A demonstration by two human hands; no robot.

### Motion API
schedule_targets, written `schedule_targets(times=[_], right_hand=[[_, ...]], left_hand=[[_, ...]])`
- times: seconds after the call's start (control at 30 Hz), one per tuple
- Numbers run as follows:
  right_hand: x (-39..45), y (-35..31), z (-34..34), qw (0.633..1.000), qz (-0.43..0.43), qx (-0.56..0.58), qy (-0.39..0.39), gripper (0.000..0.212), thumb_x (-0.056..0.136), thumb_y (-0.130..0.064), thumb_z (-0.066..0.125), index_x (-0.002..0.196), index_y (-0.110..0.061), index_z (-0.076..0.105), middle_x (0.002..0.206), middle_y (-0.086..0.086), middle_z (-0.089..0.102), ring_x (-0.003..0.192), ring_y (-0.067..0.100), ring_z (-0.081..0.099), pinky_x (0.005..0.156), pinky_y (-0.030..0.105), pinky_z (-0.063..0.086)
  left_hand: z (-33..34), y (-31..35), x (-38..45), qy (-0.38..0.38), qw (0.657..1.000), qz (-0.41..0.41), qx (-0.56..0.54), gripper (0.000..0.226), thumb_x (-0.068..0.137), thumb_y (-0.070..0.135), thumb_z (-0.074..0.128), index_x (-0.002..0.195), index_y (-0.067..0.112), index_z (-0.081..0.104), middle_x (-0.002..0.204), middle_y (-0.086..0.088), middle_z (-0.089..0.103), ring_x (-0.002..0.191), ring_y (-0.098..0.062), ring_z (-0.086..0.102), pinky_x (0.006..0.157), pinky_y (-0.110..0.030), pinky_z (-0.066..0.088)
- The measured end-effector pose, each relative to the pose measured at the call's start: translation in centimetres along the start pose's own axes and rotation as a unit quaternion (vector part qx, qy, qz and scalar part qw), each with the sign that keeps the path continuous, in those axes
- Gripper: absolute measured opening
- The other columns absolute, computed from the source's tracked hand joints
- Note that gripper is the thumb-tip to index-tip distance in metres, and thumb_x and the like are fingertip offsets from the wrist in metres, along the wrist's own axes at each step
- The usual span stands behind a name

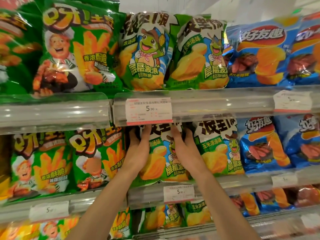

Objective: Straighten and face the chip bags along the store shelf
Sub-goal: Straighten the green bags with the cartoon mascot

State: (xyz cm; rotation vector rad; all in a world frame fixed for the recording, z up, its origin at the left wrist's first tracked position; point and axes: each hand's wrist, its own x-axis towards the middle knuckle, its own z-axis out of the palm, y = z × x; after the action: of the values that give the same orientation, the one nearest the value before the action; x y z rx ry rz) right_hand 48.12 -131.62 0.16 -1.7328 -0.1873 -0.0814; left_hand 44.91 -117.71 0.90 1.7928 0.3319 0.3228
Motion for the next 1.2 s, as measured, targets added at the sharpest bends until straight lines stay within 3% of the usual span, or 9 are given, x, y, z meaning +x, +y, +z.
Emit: schedule_targets(times=[0.1, 0.27, 0.37, 0.47, 0.57, 0.67, 0.73, 0.87, 1.2], right_hand=[[1.1, -0.6, 0.1, 1.000, 0.000, -0.017, -0.008, 0.073, 0.096, -0.067, 0.038, 0.156, -0.030, 0.021, 0.151, -0.002, 0.048, 0.136, 0.022, 0.047, 0.109, 0.034, 0.035], [1.9, 0.2, 0.7, 0.999, -0.021, -0.045, 0.015, 0.070, 0.098, -0.064, 0.039, 0.155, -0.027, 0.024, 0.149, 0.003, 0.051, 0.134, 0.026, 0.050, 0.106, 0.034, 0.037], [1.7, 0.5, 0.5, 0.996, -0.028, -0.084, 0.014, 0.071, 0.098, -0.066, 0.035, 0.156, -0.027, 0.023, 0.149, 0.004, 0.051, 0.134, 0.028, 0.050, 0.108, 0.038, 0.038], [0.2, 0.6, -0.4, 0.986, -0.117, -0.121, -0.004, 0.070, 0.095, -0.069, 0.032, 0.153, -0.032, 0.025, 0.151, -0.004, 0.048, 0.136, 0.019, 0.048, 0.112, 0.040, 0.041], [-1.5, 1.1, -2.6, 0.954, -0.214, -0.208, 0.033, 0.059, 0.100, -0.060, 0.037, 0.150, -0.028, 0.035, 0.148, -0.005, 0.049, 0.135, 0.012, 0.047, 0.112, 0.040, 0.042], [-1.9, 2.3, -5.7, 0.870, -0.316, -0.342, 0.161, 0.048, 0.103, -0.042, 0.043, 0.142, -0.015, 0.051, 0.145, 0.005, 0.050, 0.138, 0.021, 0.041, 0.114, 0.045, 0.037], [-1.3, 3.7, -7.2, 0.835, -0.301, -0.415, 0.201, 0.056, 0.101, -0.047, 0.042, 0.145, -0.013, 0.048, 0.154, 0.014, 0.041, 0.146, 0.033, 0.031, 0.119, 0.055, 0.027], [-0.2, 6.4, -8.0, 0.804, -0.230, -0.519, 0.174, 0.076, 0.099, -0.064, 0.029, 0.160, -0.019, 0.019, 0.167, 0.016, 0.010, 0.155, 0.036, 0.005, 0.124, 0.057, 0.009], [1.1, 6.6, -9.1, 0.792, -0.244, -0.539, 0.152, 0.075, 0.100, -0.062, 0.028, 0.161, -0.020, 0.014, 0.167, 0.016, 0.009, 0.155, 0.034, 0.003, 0.124, 0.055, 0.007]], left_hand=[[0.5, 0.0, 0.6, 0.015, 0.999, 0.016, -0.024, 0.077, 0.091, 0.076, 0.029, 0.157, 0.044, 0.007, 0.162, 0.002, 0.031, 0.146, -0.030, 0.032, 0.118, -0.046, 0.023], [1.2, -0.3, 0.4, 0.055, 0.995, 0.065, -0.054, 0.065, 0.098, 0.061, 0.041, 0.156, 0.038, 0.022, 0.156, 0.005, 0.040, 0.143, -0.023, 0.038, 0.105, -0.028, 0.027], [1.1, -0.3, 0.1, 0.037, 0.998, 0.049, -0.031, 0.068, 0.098, 0.065, 0.033, 0.158, 0.040, 0.010, 0.159, 0.002, 0.037, 0.144, -0.029, 0.036, 0.113, -0.036, 0.027], [0.4, -0.7, -0.7, 0.032, 0.996, 0.086, 0.001, 0.072, 0.095, 0.068, 0.029, 0.156, 0.043, 0.001, 0.161, 0.004, 0.032, 0.145, -0.027, 0.035, 0.114, -0.034, 0.025], [-0.2, -1.7, -1.6, 0.039, 0.983, 0.179, 0.017, 0.078, 0.091, 0.070, 0.041, 0.156, 0.044, 0.005, 0.162, 0.012, 0.025, 0.145, -0.010, 0.030, 0.113, -0.026, 0.022], [-0.1, -2.5, -2.3, 0.011, 0.976, 0.194, 0.094, 0.090, 0.084, 0.073, 0.053, 0.153, 0.053, -0.001, 0.164, 0.014, 0.014, 0.135, 0.004, 0.022, 0.109, -0.027, 0.021], [0.2, -2.7, -2.9, -0.007, 0.976, 0.181, 0.122, 0.100, 0.074, 0.075, 0.057, 0.150, 0.059, -0.007, 0.165, 0.013, 0.006, 0.143, -0.005, 0.023, 0.109, -0.032, 0.027], [0.9, -2.6, -3.4, 0.008, 0.976, 0.156, 0.151, 0.110, 0.066, 0.077, 0.060, 0.150, 0.059, -0.008, 0.166, 0.006, 0.001, 0.149, -0.027, 0.026, 0.112, -0.048, 0.035], [2.6, -3.1, -2.9, 0.056, 0.969, 0.172, 0.167, 0.109, 0.069, 0.078, 0.060, 0.151, 0.055, -0.008, 0.164, 0.003, 0.004, 0.145, -0.031, 0.032, 0.106, -0.047, 0.041]])
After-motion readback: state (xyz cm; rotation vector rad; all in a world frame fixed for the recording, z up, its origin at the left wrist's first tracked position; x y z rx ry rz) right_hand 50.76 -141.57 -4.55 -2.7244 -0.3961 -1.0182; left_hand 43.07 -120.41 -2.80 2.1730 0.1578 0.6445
